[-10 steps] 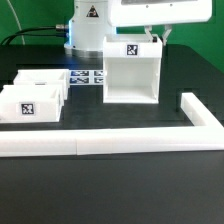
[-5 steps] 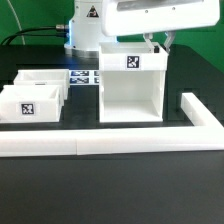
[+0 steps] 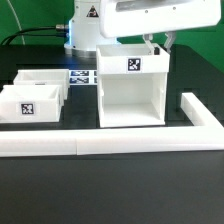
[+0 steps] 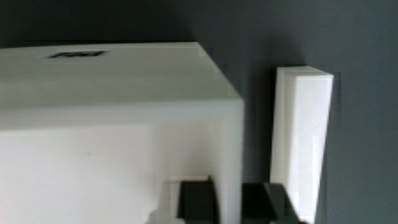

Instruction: Assemble drawer

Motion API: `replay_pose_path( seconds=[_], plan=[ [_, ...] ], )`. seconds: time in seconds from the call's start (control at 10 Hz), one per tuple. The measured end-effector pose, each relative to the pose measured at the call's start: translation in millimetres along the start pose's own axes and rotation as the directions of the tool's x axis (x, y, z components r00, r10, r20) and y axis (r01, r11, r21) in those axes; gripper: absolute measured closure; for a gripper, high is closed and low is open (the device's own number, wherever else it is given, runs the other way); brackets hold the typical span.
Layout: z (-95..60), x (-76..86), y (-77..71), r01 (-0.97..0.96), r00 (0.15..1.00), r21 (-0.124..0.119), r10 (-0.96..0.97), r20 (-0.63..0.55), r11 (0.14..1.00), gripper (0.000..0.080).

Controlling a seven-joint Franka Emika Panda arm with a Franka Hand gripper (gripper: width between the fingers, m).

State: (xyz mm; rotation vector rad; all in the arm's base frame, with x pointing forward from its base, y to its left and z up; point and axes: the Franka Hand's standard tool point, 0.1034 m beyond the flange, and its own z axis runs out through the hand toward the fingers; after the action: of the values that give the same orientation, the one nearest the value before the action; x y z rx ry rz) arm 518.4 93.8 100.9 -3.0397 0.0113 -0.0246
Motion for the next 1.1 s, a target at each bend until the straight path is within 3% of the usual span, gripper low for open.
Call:
replay_pose_path(
  seconds=[0.2, 0.6, 1.1],
  plan=[
    [-0.1, 0.5, 0.4, 0.000, 1.000, 0.000, 0.000, -0.001, 1.000, 0.0758],
    [0.5, 41.8, 6.9, -0.023, 0.999, 0.011, 0.023, -0.022, 1.000, 0.0758],
    [-1.5, 44.9, 5.8, -0.142, 0.989, 0.016, 0.143, -0.032, 0.990, 0.0758]
  ],
)
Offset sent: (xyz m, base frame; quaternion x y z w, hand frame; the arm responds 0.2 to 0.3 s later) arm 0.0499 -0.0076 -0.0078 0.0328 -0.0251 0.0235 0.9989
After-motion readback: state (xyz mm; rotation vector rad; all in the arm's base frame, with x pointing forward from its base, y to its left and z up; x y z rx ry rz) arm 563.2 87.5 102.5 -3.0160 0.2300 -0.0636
